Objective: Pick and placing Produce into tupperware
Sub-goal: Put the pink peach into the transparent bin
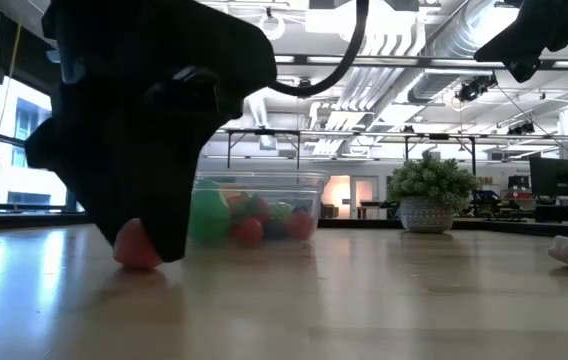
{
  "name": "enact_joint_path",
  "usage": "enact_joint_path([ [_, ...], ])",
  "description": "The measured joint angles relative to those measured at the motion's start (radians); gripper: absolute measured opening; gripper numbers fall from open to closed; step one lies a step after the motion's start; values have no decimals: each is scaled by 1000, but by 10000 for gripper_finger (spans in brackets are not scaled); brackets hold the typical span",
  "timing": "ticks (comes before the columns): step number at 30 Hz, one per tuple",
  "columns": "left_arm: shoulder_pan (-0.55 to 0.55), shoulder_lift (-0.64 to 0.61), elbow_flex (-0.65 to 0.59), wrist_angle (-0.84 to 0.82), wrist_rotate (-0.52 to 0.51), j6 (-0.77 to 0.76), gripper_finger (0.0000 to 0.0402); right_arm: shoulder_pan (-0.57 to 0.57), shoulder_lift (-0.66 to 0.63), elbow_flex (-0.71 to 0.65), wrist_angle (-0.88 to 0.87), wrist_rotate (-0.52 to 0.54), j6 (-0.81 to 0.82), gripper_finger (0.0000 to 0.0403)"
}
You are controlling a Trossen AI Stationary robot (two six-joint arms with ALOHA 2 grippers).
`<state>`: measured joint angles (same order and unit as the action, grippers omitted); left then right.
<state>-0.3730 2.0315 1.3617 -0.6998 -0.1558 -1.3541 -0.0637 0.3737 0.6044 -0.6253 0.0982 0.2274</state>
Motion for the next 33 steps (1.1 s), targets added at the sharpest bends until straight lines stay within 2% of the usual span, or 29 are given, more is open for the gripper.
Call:
enact_joint_path([
  [3, 2, 0, 0, -1, 28, 4, 209, 0, 0, 0, 0, 0, 0, 0],
  [33, 1, 5, 2, -30, 37, 23, 209, 0, 0, 0, 0, 0, 0, 0],
])
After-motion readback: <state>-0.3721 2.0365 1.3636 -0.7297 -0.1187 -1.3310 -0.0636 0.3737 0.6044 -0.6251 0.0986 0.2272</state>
